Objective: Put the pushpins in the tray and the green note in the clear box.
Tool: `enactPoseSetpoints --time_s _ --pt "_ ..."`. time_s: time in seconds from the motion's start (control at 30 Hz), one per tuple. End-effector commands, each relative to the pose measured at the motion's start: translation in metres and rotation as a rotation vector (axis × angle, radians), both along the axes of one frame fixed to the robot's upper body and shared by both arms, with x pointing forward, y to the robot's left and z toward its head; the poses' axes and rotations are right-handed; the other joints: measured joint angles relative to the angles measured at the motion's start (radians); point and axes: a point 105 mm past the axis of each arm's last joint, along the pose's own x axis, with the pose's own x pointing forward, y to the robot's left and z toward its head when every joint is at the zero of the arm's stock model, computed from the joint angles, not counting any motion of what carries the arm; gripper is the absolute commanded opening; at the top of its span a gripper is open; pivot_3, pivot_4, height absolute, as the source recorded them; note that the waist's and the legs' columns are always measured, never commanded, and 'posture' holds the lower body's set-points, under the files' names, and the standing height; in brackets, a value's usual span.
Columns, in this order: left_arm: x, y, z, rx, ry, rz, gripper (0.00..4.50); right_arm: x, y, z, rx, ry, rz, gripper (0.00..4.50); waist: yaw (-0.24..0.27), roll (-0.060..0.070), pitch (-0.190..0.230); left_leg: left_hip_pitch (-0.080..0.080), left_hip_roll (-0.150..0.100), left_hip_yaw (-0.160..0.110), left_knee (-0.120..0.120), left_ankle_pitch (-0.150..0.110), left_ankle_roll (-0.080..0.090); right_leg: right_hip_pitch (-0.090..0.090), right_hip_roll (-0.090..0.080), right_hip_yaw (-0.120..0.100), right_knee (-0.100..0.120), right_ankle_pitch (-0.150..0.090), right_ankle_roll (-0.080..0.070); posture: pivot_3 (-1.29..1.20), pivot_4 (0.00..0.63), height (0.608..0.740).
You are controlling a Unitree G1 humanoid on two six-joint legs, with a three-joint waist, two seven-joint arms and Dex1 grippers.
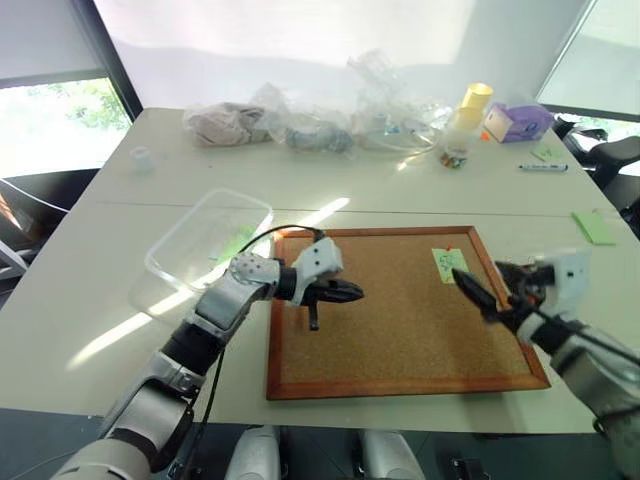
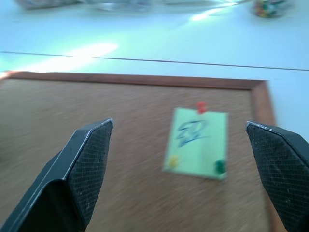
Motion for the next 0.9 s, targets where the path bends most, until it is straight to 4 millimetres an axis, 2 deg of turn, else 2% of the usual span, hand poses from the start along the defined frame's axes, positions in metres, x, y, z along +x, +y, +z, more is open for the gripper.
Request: enactPoseSetpoints --time_s 0.03,0.3,0.67,0.8,0.9 --pt "-0.001 -0.003 -0.001 0.025 -0.035 -0.035 0.08 0.022 -0.006 -0.005 -0.014 0.018 -0.04 4.5 0.002 0.0 0.0 0.0 0.0 0.0 0.0 0.0 0.0 0.0 0.0 0.0 0.0 0.0 0.0 0.0 0.15 0.74" --pt "-0.005 -0.002 -0.013 0.064 -0.045 -0.033 0.08 0.06 -0.012 -0.022 -0.04 0.056 -0.067 4.5 0.004 0.001 0.0 -0.001 0.0 0.0 0.0 0.0 0.0 0.0 -0.001 0.0 0.0 0.001 0.001 0.0 0.15 0.74" --pt "-0.01 0.0 -0.017 0.074 -0.037 -0.026 0.08 0.073 -0.007 -0.023 -0.069 0.031 -0.053 4.5 0.002 0.001 -0.001 0.0 0.0 0.0 0.0 0.0 0.0 0.0 -0.001 0.0 0.0 0.001 0.002 0.0 0.15 0.74" --pt "-0.011 0.0 -0.017 0.074 -0.035 -0.028 0.0 0.073 -0.004 -0.026 -0.082 0.037 -0.043 2.67 0.001 0.001 -0.001 0.0 0.0 0.0 0.0 0.0 0.0 0.0 -0.001 0.0 0.001 0.001 0.002 0.0 0.15 0.74" --pt "-0.011 0.0 -0.017 0.074 -0.031 -0.028 0.0 0.072 -0.002 -0.029 -0.072 0.045 -0.034 1.05 0.001 0.001 -0.001 0.0 0.0 0.0 0.0 0.0 0.0 0.0 -0.001 0.0 0.001 0.001 0.002 0.0 0.15 0.74"
